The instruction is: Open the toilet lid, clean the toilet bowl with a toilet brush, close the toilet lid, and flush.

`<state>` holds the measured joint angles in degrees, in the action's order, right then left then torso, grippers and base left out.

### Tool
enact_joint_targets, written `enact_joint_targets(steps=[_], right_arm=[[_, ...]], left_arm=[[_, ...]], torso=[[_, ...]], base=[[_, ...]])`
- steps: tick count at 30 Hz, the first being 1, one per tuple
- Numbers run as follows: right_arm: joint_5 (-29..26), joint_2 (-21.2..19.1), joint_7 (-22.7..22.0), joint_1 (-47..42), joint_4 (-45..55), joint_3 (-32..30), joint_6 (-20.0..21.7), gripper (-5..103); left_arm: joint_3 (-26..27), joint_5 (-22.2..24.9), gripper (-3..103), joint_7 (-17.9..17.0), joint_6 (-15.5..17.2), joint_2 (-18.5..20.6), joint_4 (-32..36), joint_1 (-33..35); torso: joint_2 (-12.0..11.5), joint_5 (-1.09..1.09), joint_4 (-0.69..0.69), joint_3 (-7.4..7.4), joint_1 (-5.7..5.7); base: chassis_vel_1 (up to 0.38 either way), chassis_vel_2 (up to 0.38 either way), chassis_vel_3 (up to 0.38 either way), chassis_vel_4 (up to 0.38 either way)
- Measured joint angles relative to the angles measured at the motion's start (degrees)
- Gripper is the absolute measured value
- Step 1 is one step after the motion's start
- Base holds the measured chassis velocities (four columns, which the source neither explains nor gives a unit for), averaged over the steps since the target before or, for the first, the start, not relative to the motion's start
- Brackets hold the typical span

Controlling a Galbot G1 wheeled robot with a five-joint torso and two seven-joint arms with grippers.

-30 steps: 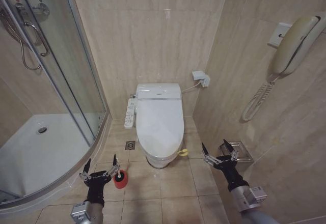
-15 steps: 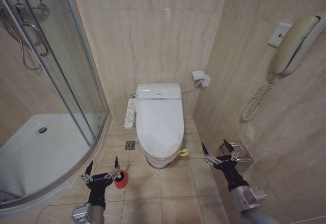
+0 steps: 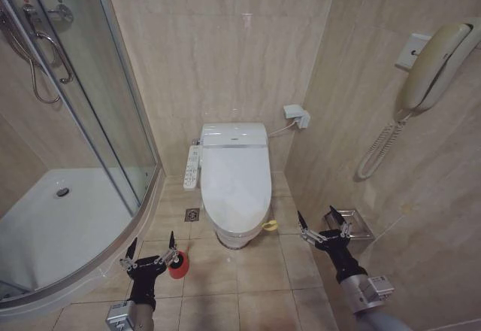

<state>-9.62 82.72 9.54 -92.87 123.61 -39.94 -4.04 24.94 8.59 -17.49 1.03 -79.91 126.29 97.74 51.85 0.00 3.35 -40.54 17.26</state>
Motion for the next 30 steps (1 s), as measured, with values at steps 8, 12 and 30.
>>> enact_joint_targets(steps=[8, 12, 30], right_arm=[[0.0, 0.0, 0.0, 0.0, 0.0, 0.0, 0.0, 100], [0.0, 0.0, 0.0, 0.0, 0.0, 0.0, 0.0, 100], [0.0, 0.0, 0.0, 0.0, 0.0, 0.0, 0.0, 100]], left_arm=[[0.0, 0.0, 100, 0.0, 0.0, 0.0, 0.0, 0.0], [0.0, 0.0, 100, 0.0, 0.0, 0.0, 0.0, 0.0], [0.0, 0.0, 100, 0.0, 0.0, 0.0, -0.1, 0.0]], torso=[[0.0, 0.0, 0.0, 0.0, 0.0], [0.0, 0.0, 0.0, 0.0, 0.0], [0.0, 0.0, 0.0, 0.0, 0.0]], base=[[0.0, 0.0, 0.0, 0.0], [0.0, 0.0, 0.0, 0.0], [0.0, 0.0, 0.0, 0.0]])
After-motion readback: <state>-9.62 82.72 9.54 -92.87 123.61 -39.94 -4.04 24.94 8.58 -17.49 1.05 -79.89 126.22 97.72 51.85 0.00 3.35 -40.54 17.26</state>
